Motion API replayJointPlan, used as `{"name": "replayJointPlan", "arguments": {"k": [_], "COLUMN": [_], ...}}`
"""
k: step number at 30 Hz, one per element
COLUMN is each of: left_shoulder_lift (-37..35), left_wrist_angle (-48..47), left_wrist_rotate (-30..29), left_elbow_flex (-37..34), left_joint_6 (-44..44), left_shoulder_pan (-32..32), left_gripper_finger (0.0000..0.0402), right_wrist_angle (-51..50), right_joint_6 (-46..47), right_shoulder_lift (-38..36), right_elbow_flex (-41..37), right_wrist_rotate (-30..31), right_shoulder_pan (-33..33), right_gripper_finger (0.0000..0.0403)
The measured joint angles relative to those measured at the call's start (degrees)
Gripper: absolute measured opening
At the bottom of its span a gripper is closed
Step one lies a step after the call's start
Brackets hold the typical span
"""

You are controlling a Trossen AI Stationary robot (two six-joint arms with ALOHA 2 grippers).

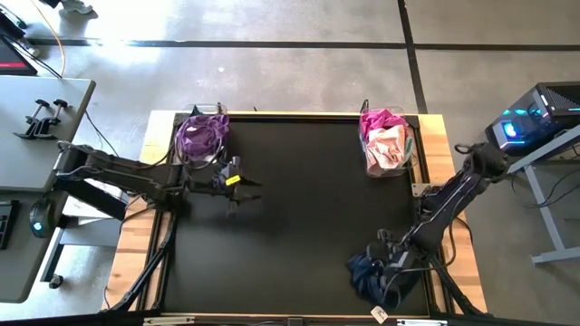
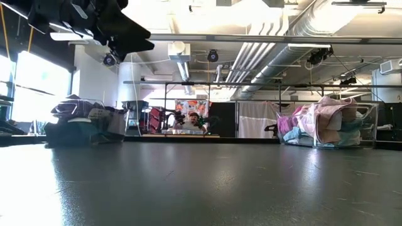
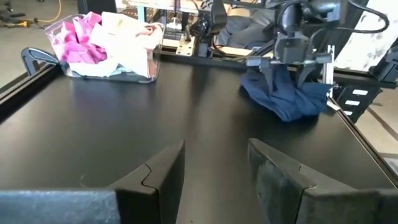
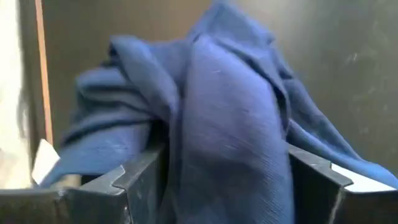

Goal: Sort towels by color in basket
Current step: Put the dark blue microfiber cloth into the left transparent bin

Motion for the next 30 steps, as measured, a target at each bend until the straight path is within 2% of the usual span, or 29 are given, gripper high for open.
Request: {"name": "replayJointPlan", "arguments": {"k": [5,9,12,18,20,24,30], "left_shoulder_lift": [1.24,1.77,1.92,3.93,5.10,8.36,15.68], "left_wrist_angle": [1.23,1.28,1.66,4.88,6.87,9.04,16.90], "left_wrist_rotate": [-0.24,-1.48,-4.42,-19.31,-20.66,-18.53,-8.33], "left_elbow_flex": [0.00,0.00,0.00,0.00,0.07,0.04,0.04], "left_joint_6": [-0.03,-0.02,2.56,13.83,16.38,22.24,28.29], "left_shoulder_pan": [-0.42,-1.12,-2.43,-8.53,-9.65,-10.37,-10.33], "left_gripper_finger": [0.0161,0.0161,0.0161,0.0161,0.0161,0.0161,0.0161], "right_wrist_angle": [1.60,2.67,4.66,8.99,11.18,20.58,42.88], "right_joint_6": [-0.98,-0.98,-1.21,-2.53,-3.52,-10.98,-30.51], "right_shoulder_lift": [-0.03,-0.15,0.03,0.07,0.07,0.04,0.07], "right_elbow_flex": [-4.37,-5.82,-6.58,-8.79,-9.85,-13.52,-16.18], "right_wrist_rotate": [-0.21,2.34,9.76,26.07,29.64,27.23,19.24], "right_shoulder_pan": [0.90,0.79,0.68,-3.51,-7.03,-16.43,-30.32], "right_gripper_finger": [0.0248,0.0198,0.0144,0.0022,0.0009,0.0021,0.0006]}}
